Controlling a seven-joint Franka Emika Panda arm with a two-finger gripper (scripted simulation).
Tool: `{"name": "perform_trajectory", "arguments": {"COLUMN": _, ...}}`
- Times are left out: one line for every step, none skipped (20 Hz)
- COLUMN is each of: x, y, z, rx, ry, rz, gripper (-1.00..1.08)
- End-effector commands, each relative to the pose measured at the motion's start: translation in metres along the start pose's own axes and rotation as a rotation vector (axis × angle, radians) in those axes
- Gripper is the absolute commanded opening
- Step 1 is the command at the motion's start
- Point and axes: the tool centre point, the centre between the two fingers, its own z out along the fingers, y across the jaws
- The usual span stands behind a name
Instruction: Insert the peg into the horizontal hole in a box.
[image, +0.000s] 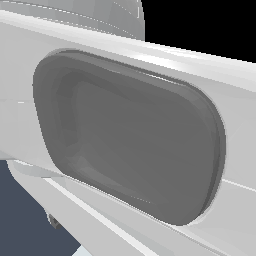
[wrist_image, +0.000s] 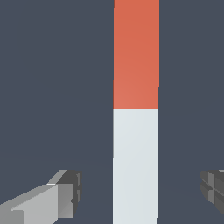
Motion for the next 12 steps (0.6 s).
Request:
{"name": "perform_trajectory", "arguments": {"x": 0.0, "y": -0.001, "z": 0.009, "rx": 0.001, "ry": 0.0, "rz": 0.001, "gripper": 1.0}}
{"name": "perform_trajectory", "arguments": {"x": -0.001, "y": -0.001, "z": 0.013, "rx": 0.001, "ry": 0.0, "rz": 0.002, "gripper": 1.0}}
{"name": "perform_trajectory", "arguments": {"x": -0.001, "y": -0.001, "z": 0.019, "rx": 0.001, "ry": 0.001, "rz": 0.003, "gripper": 1.0}}
{"name": "perform_trajectory", "arguments": {"x": -0.001, "y": -0.001, "z": 0.025, "rx": 0.001, "ry": 0.001, "rz": 0.004, "gripper": 1.0}}
{"name": "perform_trajectory", "arguments": {"x": -0.001, "y": -0.001, "z": 0.03, "rx": 0.0, "ry": 0.001, "rz": 0.004, "gripper": 1.0}}
{"name": "perform_trajectory", "arguments": {"x": -0.001, "y": -0.001, "z": 0.035, "rx": 0.0, "ry": 0.001, "rz": 0.005, "gripper": 1.0}}
{"name": "perform_trajectory", "arguments": {"x": -0.001, "y": -0.001, "z": 0.039, "rx": 0.0, "ry": 0.002, "rz": 0.005, "gripper": 1.0}}
{"name": "perform_trajectory", "arguments": {"x": -0.001, "y": -0.001, "z": 0.042, "rx": 0.0, "ry": 0.002, "rz": 0.005, "gripper": 1.0}}
{"name": "perform_trajectory", "arguments": {"x": -0.001, "y": -0.001, "z": 0.044, "rx": 0.0, "ry": 0.002, "rz": 0.005, "gripper": 1.0}}
{"name": "perform_trajectory", "arguments": {"x": -0.001, "y": -0.001, "z": 0.045, "rx": 0.0, "ry": 0.002, "rz": 0.005, "gripper": 1.0}}
{"name": "perform_trajectory", "arguments": {"x": -0.001, "y": 0.0, "z": 0.046, "rx": 0.0, "ry": 0.002, "rz": 0.005, "gripper": 1.0}}
{"name": "perform_trajectory", "arguments": {"x": -0.001, "y": 0.0, "z": 0.046, "rx": 0.0, "ry": 0.002, "rz": 0.006, "gripper": 1.0}}
